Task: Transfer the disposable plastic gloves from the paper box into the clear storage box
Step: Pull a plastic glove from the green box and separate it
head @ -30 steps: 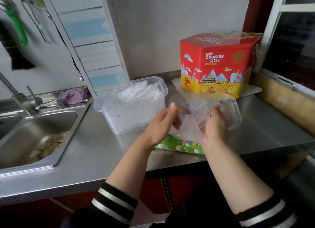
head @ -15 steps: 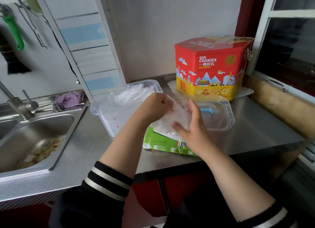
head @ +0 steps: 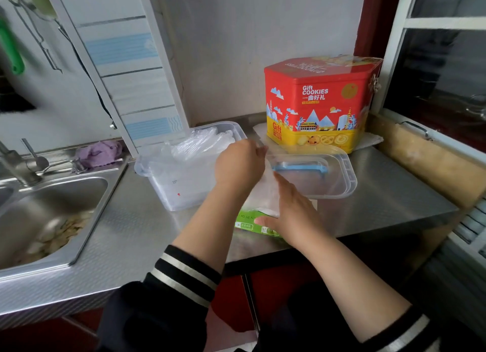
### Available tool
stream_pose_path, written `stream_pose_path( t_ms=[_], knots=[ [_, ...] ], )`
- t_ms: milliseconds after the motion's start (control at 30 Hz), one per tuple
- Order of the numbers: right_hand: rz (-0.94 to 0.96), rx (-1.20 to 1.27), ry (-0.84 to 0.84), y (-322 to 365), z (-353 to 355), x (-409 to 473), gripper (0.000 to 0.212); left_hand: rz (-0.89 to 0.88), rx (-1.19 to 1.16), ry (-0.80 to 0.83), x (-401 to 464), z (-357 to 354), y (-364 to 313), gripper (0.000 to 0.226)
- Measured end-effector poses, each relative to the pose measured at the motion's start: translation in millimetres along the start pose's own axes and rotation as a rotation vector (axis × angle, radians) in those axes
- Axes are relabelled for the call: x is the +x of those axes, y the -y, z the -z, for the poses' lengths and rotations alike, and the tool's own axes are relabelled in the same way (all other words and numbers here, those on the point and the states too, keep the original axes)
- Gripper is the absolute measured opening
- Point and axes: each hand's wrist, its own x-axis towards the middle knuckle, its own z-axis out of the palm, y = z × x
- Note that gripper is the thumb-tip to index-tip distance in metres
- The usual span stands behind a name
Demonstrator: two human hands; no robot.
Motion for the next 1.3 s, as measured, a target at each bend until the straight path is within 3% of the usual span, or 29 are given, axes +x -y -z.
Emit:
stream_pose_path(
  t_ms=[100,233,400,667,800,1000,1133,1200,1300],
  knots=[
    [-0.011,0.016,-0.044,-0.8,-0.2,-3.1,0.112,-0.097,0.011,-0.125,-6.7,-5.0,-3.1,0.031],
    [-0.002,0.053,-0.083,-2.1,-0.3,-4.2,0.118,-0.177,-0.035,-0.153,-9.1,-0.8,8.2,0.028],
    [-0.019,0.089,-0.059,-3.2,0.6,-1.2,0.118,-0.168,-0.11,-0.248,-4.2,22.1,26.1,0.023],
    [-0.043,0.117,-0.004,-2.9,0.8,0.5,0.119,-0.296,-0.263,-0.396,21.4,75.3,42.1,0.023],
    [-0.124,0.405,0.141,0.2,20.7,7.4,0.132,-0.337,-0.315,-0.418,46.1,92.5,52.1,0.026],
    [-0.085,0.852,-0.07,9.7,65.3,52.7,0.101,-0.333,-0.525,-0.349,68.2,87.5,67.0,0.015],
    [-0.058,0.818,-0.002,19.0,67.8,96.5,0.113,-0.275,-0.652,-0.331,80.4,80.8,79.1,0.014],
    [-0.132,0.828,0.069,24.3,63.6,112.6,0.116,-0.24,-0.724,-0.319,84.8,77.4,86.6,0.019],
    [-0.202,0.834,0.068,27.8,58.7,131.0,0.081,-0.173,-0.771,-0.345,87.4,74.9,97.9,0.033]
  ],
)
